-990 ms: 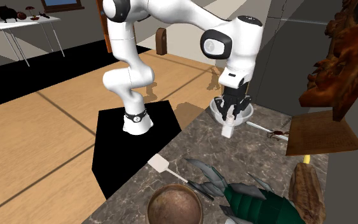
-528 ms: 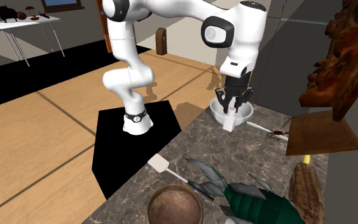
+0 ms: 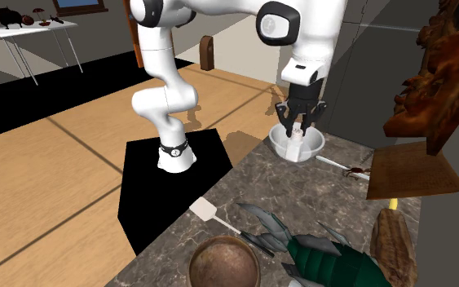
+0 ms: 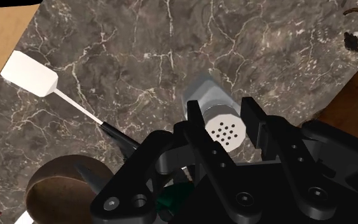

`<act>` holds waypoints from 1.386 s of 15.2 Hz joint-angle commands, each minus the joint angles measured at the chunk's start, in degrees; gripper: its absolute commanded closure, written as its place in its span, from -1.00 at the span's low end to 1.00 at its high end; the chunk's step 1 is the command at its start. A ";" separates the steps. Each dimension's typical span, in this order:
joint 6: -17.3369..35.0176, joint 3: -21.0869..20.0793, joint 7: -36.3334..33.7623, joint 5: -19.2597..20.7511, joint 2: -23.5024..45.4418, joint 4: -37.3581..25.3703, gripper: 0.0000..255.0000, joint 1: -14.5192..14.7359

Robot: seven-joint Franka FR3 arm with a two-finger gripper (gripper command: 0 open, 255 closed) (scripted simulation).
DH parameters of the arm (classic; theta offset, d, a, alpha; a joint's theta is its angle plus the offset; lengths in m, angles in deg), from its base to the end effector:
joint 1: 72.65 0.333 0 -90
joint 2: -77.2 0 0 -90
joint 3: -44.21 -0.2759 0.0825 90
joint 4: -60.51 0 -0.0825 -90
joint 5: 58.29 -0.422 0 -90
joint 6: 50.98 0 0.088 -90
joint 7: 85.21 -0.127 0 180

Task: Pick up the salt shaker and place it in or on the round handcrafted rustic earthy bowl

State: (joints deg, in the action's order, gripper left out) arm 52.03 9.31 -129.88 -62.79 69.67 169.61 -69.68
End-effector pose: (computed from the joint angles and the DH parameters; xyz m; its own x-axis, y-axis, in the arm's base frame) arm 0.4401 0.3632 0.4747 0.9902 -0.1398 0.0006 -0.1398 -0.9902 -0.0027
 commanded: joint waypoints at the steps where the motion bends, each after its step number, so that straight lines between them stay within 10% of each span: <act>1: -0.34 1.40 2.37 0.22 0.12 -0.30 1.00 -1.05; 21: -7.55 13.17 23.58 6.90 14.34 -20.02 1.00 -11.73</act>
State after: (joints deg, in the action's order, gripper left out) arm 44.80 22.09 -107.16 -56.21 83.04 150.81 -81.01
